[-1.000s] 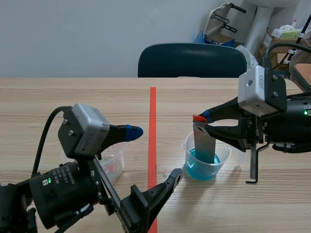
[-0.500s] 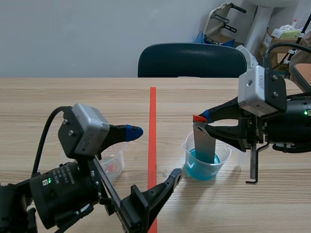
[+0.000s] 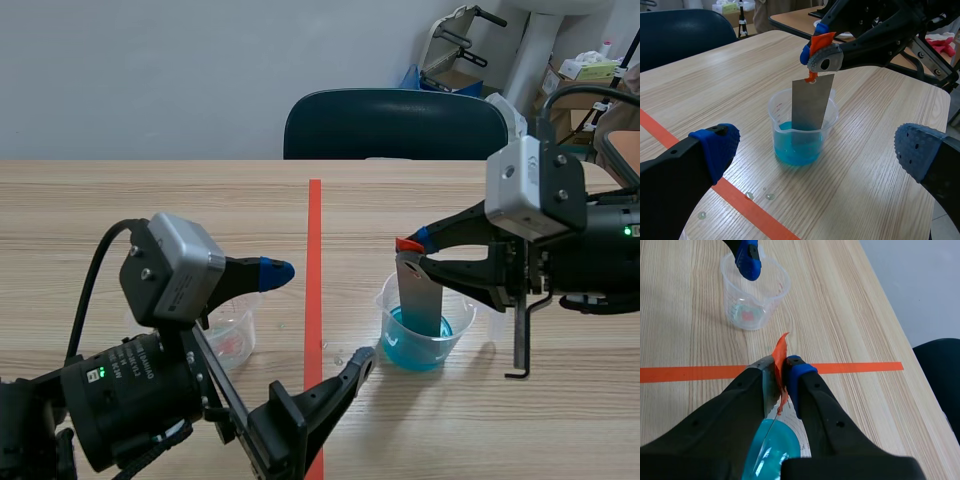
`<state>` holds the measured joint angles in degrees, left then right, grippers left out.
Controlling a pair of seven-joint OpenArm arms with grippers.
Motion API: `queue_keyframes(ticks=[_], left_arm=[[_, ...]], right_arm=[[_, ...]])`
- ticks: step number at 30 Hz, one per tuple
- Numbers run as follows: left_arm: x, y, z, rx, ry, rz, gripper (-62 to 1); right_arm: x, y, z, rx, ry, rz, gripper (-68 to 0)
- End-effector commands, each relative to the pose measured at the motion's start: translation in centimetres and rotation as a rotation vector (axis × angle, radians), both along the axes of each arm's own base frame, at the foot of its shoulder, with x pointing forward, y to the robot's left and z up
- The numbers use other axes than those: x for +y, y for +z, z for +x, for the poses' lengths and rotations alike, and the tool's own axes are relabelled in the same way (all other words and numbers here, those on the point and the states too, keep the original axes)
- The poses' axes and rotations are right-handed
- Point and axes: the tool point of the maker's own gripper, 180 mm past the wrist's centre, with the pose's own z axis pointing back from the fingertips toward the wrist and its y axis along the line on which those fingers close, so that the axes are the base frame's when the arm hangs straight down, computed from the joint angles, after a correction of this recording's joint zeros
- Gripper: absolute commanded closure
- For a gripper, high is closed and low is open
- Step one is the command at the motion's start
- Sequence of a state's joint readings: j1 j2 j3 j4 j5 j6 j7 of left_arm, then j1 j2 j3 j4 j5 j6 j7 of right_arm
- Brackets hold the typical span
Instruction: Do the redox reaction experiment
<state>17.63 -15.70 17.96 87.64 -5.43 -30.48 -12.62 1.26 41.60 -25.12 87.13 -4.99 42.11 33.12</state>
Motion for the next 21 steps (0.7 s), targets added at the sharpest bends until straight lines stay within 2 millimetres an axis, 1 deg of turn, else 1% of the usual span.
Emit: queue_keyframes(ticks=[1,5,9,21], left_arm=[[-0.1,0.9,0.0,-0.012,0.004,-0.034,-62.3],[-0.1,0.9,0.0,-0.012,0.004,-0.034,-62.3],[-0.1,0.9,0.0,-0.012,0.004,-0.034,-62.3],[-0.1,0.9,0.0,-0.012,0.004,-0.034,-62.3]], right_arm=[[-0.2,1.7,0.6,-0.042,0.005,0.015,-0.6],[-0.2,2.6,0.8,-0.071,0.008,0.017,-0.6],[-0.1,3.6,0.4,-0.090,0.029,0.021,-0.6],[-0.2,8.0,-1.2,-0.107,0.100,0.075,-0.6]])
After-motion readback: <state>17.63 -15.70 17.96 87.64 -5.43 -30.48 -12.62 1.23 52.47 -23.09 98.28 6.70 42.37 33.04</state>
